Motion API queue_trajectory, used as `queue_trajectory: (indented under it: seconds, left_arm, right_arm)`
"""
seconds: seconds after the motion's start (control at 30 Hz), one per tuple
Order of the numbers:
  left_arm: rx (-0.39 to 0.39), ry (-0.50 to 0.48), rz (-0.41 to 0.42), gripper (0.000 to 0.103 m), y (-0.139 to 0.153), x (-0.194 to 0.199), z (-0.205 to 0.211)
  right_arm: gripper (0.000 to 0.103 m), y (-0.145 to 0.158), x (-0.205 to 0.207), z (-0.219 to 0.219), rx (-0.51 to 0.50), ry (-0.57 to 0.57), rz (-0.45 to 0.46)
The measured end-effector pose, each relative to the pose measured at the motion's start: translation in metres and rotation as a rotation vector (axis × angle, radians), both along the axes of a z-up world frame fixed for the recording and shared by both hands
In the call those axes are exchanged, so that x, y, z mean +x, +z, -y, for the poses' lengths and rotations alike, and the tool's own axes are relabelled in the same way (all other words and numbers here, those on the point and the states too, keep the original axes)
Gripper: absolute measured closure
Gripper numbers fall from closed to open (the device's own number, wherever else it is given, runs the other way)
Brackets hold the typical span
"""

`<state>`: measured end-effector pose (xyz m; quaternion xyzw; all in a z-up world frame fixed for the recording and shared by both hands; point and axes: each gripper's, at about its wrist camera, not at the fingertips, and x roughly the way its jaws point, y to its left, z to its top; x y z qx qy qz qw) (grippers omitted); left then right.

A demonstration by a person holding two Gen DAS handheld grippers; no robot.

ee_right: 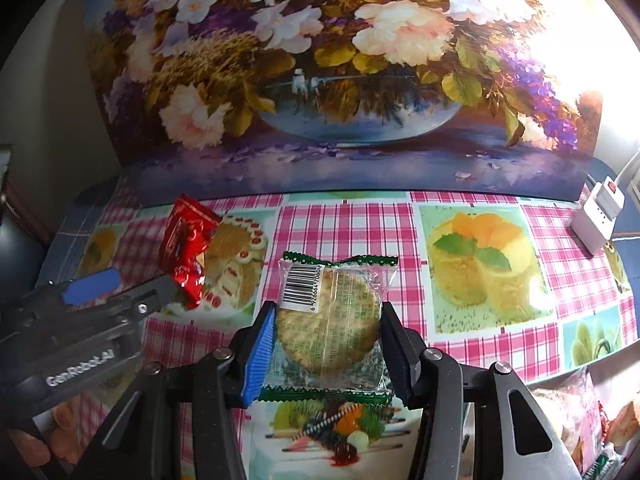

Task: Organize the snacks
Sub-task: 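Grasp the green-wrapped round cracker pack with the right tool while the left tool grasps the red bag, then lift both held snacks and carry them over the white tray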

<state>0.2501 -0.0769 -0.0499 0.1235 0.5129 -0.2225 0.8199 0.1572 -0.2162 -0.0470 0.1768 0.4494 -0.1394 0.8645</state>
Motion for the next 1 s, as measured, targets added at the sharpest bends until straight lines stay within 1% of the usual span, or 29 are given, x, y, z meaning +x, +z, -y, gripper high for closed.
queue_trajectory:
  seconds: [0.03, 0.07, 0.1, 0.13, 0.27, 0.37, 0.4, 0.43, 0.47, 0.5, 0.6, 0.73, 0.8, 0.9, 1.0]
  left_arm:
    - [0.002, -0.001, 0.002, 0.032, -0.002, 0.001, 0.002]
    - [0.01, -0.002, 0.007, 0.035, -0.004, 0.002, 0.004]
    - [0.015, -0.002, 0.01, 0.041, -0.006, 0.003, 0.005]
    - [0.018, -0.001, 0.014, 0.043, -0.008, 0.004, 0.007]
    - [0.0, -0.003, 0.021, 0.043, -0.013, 0.012, 0.014]
    - [0.017, -0.008, 0.028, 0.043, -0.017, 0.016, 0.02]
    - [0.021, -0.01, 0.03, 0.045, -0.019, 0.018, 0.024]
    - [0.024, -0.012, 0.032, 0.048, -0.02, 0.018, 0.027]
    - [0.03, -0.014, 0.038, 0.057, -0.021, 0.018, 0.03]
    - [0.036, -0.014, 0.043, 0.06, -0.022, 0.019, 0.032]
    - [0.047, -0.022, 0.053, 0.063, -0.023, 0.02, 0.038]
    - [0.054, -0.024, 0.057, 0.064, -0.022, 0.018, 0.041]
    - [0.074, -0.022, 0.051, 0.065, -0.021, 0.015, 0.04]
    - [0.063, -0.001, 0.047, 0.065, -0.018, 0.012, 0.038]
    - [0.073, 0.023, 0.052, 0.065, -0.011, 0.002, 0.031]
  right_arm:
    - [0.05, -0.001, 0.001, 0.002, 0.006, -0.003, 0.002]
    - [0.05, -0.002, 0.002, 0.003, 0.008, -0.004, 0.004]
    - [0.05, -0.003, 0.003, 0.003, 0.01, -0.005, 0.005]
    - [0.05, -0.003, 0.003, 0.004, 0.011, -0.006, 0.007]
    - [0.05, -0.005, 0.006, 0.005, 0.02, -0.005, 0.017]
    - [0.05, -0.008, 0.006, 0.006, 0.024, -0.005, 0.014]
    - [0.05, -0.01, 0.007, 0.007, 0.029, -0.004, 0.011]
    - [0.05, -0.012, 0.009, 0.007, 0.034, -0.003, 0.007]
    - [0.05, -0.015, 0.011, 0.007, 0.037, -0.001, 0.004]
    - [0.05, -0.016, 0.011, 0.008, 0.039, -0.001, 0.002]
    - [0.05, -0.02, 0.011, 0.012, 0.047, -0.01, -0.005]
    - [0.05, -0.024, 0.012, 0.014, 0.058, -0.019, -0.016]
    - [0.05, -0.026, 0.012, 0.015, 0.061, -0.019, -0.017]
    - [0.05, -0.025, 0.01, 0.014, 0.059, -0.018, -0.021]
    - [0.05, -0.023, 0.01, 0.014, 0.061, -0.017, -0.029]
